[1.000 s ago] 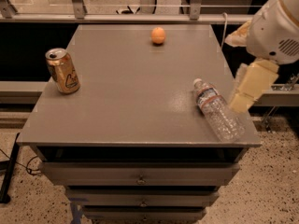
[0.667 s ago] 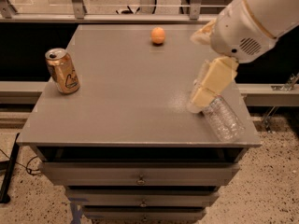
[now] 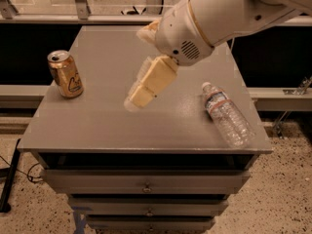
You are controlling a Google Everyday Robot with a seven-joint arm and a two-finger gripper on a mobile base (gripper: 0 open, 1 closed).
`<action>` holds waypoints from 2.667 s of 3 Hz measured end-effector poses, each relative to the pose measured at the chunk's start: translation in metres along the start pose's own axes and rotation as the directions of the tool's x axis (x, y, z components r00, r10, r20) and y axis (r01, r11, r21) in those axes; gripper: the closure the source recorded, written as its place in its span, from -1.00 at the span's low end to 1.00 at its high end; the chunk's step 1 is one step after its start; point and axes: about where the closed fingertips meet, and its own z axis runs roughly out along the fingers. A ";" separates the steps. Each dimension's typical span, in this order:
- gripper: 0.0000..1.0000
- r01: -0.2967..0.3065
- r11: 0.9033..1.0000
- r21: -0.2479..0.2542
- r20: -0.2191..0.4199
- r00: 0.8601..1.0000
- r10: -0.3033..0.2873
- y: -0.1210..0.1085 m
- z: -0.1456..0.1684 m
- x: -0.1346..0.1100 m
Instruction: Knock orange can over
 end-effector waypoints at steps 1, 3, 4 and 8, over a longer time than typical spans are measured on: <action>-1.00 0.000 1.000 0.000 -0.001 1.000 0.000 0.000 0.000 0.000; -1.00 -0.030 0.999 0.036 0.114 0.993 0.026 -0.011 0.042 0.010; -1.00 -0.050 0.997 0.060 0.199 0.979 0.037 -0.036 0.076 0.013; -1.00 -0.080 0.996 0.038 0.416 0.908 0.057 -0.108 0.193 -0.020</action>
Offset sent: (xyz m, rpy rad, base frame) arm 0.0132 0.0138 -0.0198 0.1037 -0.0388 -0.0423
